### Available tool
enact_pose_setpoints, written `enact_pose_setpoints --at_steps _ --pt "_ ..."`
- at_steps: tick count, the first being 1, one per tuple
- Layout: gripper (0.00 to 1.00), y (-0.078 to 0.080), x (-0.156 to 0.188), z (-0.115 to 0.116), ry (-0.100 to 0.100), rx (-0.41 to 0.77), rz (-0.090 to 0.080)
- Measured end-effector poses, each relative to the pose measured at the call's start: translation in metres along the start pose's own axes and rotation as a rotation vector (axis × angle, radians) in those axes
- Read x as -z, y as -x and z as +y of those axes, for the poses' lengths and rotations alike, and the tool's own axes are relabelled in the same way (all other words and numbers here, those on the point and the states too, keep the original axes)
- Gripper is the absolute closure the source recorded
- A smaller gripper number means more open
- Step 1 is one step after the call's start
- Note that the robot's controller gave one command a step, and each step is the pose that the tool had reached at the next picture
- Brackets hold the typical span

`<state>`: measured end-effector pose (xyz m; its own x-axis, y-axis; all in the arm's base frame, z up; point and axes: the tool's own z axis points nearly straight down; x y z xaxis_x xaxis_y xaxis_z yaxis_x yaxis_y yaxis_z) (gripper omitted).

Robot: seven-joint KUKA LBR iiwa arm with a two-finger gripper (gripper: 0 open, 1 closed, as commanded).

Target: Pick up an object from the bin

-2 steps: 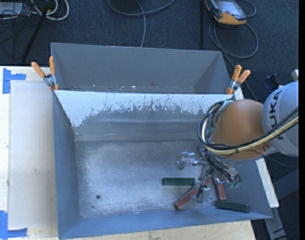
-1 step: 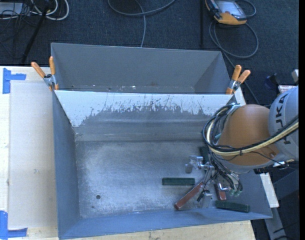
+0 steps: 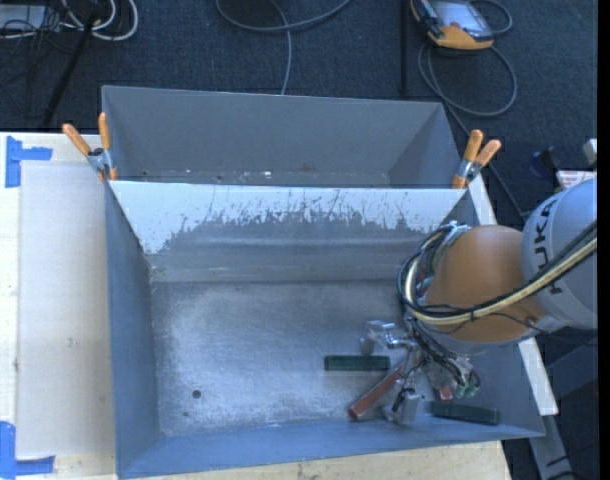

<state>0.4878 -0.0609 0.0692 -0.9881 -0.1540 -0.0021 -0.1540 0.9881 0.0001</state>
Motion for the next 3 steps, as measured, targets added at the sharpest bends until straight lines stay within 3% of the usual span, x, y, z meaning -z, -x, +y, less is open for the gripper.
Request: enact_pose_setpoints --at_steps 1,2,3 --pt "0.00 0.001 0.000 0.000 0.000 0.000 -0.001" --pt "1.00 0.000 -0.001 0.000 0.000 0.000 0.003" --pt "1.00 0.001 0.064 0.001 -0.001 -0.001 -0.002"
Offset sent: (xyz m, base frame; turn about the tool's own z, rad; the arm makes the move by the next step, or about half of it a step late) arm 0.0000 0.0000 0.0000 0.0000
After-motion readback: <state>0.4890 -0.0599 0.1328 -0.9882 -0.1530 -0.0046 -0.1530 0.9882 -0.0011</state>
